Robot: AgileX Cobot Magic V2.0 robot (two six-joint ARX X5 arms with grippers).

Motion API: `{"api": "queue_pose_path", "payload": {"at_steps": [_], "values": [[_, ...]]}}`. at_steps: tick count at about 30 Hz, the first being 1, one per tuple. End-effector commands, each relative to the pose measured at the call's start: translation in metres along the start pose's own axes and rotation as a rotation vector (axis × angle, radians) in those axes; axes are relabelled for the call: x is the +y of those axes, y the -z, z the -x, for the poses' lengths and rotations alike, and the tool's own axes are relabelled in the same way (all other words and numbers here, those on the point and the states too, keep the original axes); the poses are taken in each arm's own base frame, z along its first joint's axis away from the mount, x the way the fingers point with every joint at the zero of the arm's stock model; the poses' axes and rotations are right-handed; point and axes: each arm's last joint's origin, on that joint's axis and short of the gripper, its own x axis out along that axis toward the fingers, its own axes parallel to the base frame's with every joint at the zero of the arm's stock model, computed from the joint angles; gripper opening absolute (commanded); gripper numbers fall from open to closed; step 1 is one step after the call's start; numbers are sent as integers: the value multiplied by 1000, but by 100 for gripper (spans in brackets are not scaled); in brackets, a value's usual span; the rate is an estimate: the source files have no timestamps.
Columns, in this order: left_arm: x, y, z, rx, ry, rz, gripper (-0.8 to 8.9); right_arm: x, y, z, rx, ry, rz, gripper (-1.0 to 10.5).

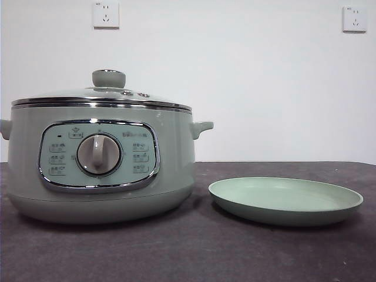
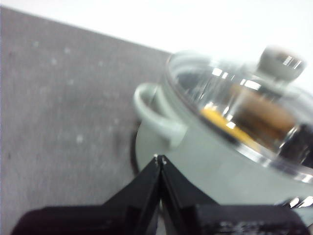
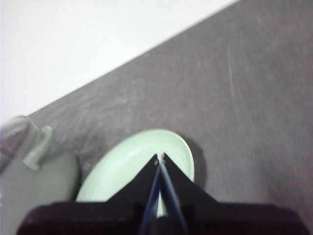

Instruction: Take the corn out from the steamer,put the corn on the plate,close the lid

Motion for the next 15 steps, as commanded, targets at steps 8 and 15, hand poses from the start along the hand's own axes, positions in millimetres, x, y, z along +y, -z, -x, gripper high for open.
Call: {"api": "queue_pose_path", "payload": {"at_steps": [8, 15], "values": [[-19, -52, 12, 37, 2, -13, -8, 34, -70, -1, 46, -13, 135, -11], [-35, -93, 2, 155, 119, -107, -8, 57, -111, -16, 214, -108, 208, 1]]}}
